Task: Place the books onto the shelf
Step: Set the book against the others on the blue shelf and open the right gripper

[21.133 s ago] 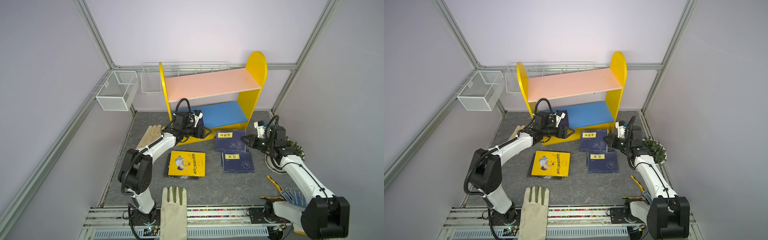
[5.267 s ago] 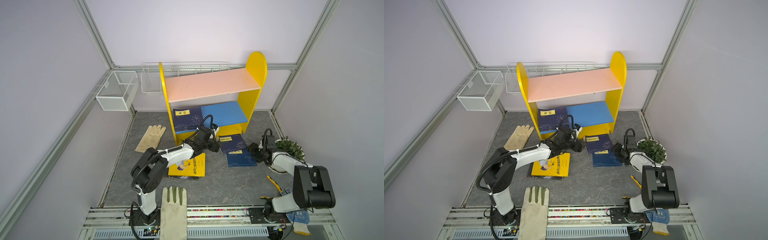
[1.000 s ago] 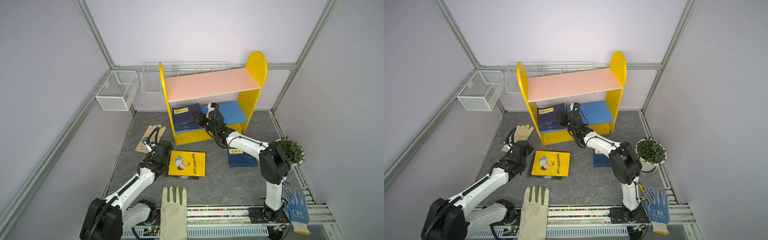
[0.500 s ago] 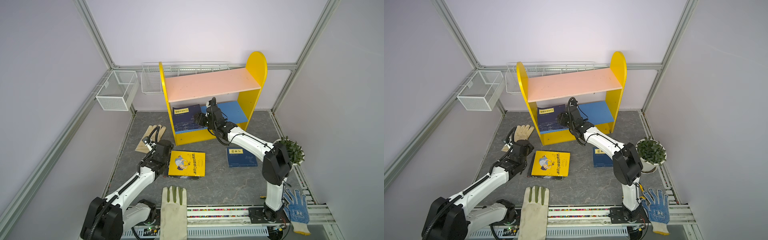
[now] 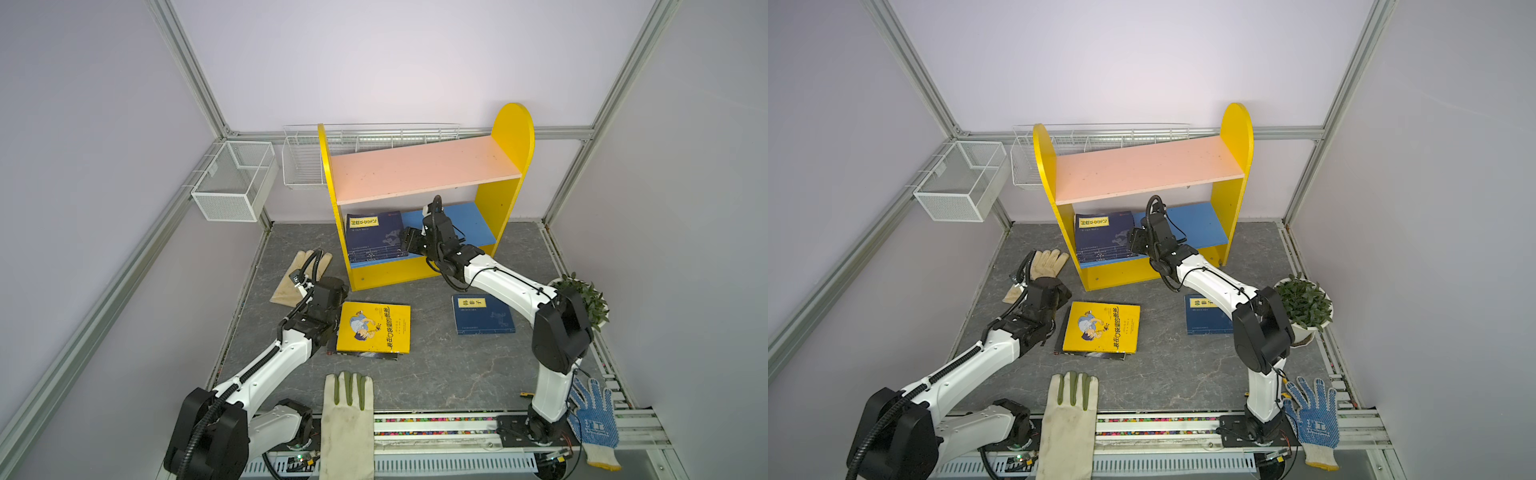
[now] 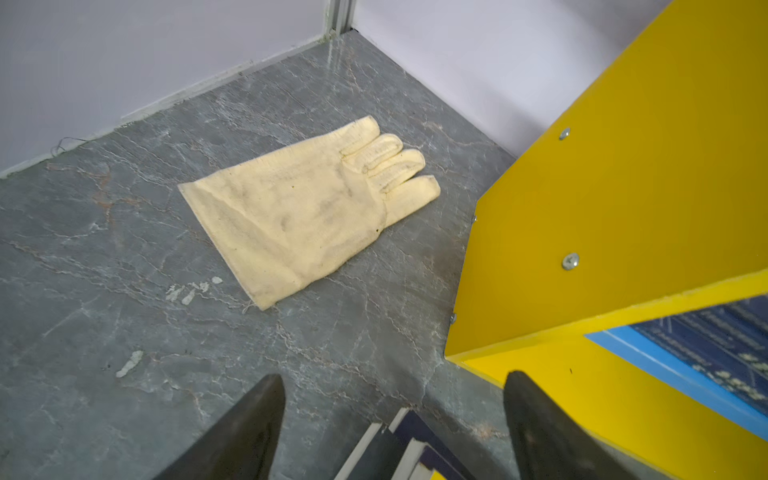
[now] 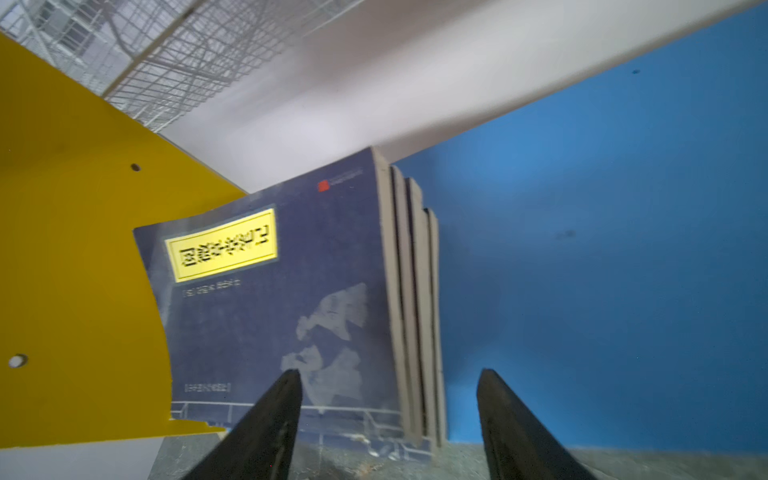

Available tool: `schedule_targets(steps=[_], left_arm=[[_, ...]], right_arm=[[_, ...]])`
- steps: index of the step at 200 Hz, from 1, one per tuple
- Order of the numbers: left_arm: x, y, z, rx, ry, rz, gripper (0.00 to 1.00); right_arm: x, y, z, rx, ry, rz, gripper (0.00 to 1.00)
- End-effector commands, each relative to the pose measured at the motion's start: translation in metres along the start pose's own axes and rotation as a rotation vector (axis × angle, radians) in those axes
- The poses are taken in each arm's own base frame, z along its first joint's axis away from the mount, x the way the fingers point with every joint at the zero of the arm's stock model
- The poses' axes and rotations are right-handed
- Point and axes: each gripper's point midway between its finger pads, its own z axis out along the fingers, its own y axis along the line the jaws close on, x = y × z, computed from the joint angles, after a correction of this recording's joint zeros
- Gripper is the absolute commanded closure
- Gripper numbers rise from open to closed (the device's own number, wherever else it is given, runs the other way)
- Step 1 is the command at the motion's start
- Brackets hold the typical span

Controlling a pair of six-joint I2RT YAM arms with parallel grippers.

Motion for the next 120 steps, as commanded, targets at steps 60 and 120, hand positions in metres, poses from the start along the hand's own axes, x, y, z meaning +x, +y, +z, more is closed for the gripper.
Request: schedule_targets(steps=[60, 120], left_arm=[[0.033, -0.126, -0.022, 0.37, 0.038, 0.409, 0.17], [0.142, -0.247, -0.049, 0.81, 0.235, 0.822, 0.17]], right_arm=[[0.031, -0.133, -0.106, 0.29, 0.069, 0.048, 0.27], [0.122, -0.285, -0.218, 0.718, 0.183, 0.451, 0.21]])
